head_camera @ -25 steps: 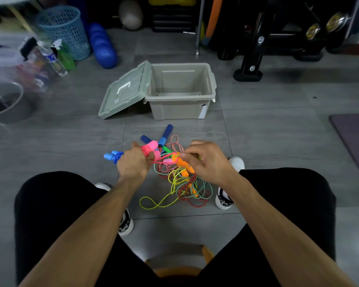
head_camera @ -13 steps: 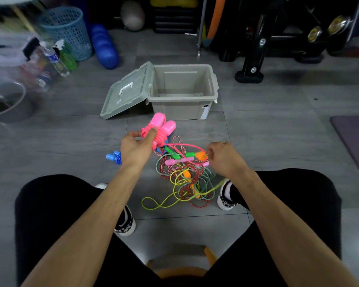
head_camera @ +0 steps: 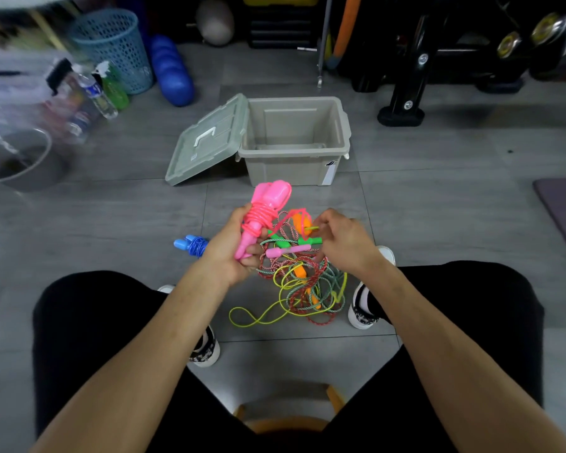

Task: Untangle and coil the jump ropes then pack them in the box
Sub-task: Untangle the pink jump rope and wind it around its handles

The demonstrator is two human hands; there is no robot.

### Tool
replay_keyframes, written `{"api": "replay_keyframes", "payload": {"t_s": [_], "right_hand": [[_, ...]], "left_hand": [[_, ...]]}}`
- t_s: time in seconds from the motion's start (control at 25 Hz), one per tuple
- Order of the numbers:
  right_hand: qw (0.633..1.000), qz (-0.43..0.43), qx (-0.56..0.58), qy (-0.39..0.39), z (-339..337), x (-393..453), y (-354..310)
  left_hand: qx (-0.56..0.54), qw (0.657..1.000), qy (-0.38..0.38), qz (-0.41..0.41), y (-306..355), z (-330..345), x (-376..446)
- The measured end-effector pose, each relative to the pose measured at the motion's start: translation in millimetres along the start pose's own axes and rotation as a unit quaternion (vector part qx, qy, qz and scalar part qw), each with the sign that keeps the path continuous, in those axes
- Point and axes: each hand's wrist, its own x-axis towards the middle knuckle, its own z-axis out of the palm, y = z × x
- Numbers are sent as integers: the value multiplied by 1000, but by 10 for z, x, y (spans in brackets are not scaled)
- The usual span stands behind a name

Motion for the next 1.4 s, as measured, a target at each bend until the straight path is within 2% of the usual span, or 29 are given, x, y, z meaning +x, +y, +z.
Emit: {"api": "replay_keyframes", "payload": {"t_s": [0.2, 0.28, 0.56, 0.72, 0.84, 0.92, 1.0, 1.08, 1.16, 1.2, 1.24, 1.32, 1.4], "right_hand": [[974, 121, 190, -4, -45, 7, -75], [964, 153, 217, -13, -76, 20, -97], [991, 117, 59, -26, 23, 11, 14], [987, 133, -85, 10, 75, 87, 144], [989, 122, -77, 38, 68, 73, 133], [993, 93, -30, 60, 37, 58, 50], [988, 63, 108, 87, -52, 39, -49], [946, 40, 298, 125, -204, 14, -107], [898, 25, 415, 147, -326, 0, -112], [898, 22, 412, 152, -336, 8, -93], [915, 26, 375, 148, -315, 19, -77], [966, 42, 237, 95, -222, 45, -47], [995, 48, 83, 17, -132, 71, 22]], "left_hand": [[20, 1000, 18, 10, 5, -31, 6], [33, 999, 21, 16, 20, -39, 2], [-33, 998, 10, 60, 132, -55, -60], [-53, 993, 56, 87, 136, -170, 8], [-18, 988, 118, 97, 46, -277, 140], [21, 977, 188, 99, -15, -364, 227], [75, 955, 270, 93, -88, -461, 292], [122, 934, 325, 87, -181, -542, 333], [150, 928, 331, 81, -261, -559, 335], [164, 927, 328, 78, -278, -542, 323], [179, 927, 320, 76, -282, -508, 315], [193, 932, 297, 80, -244, -408, 303], [205, 935, 273, 99, -186, -323, 292]]}}
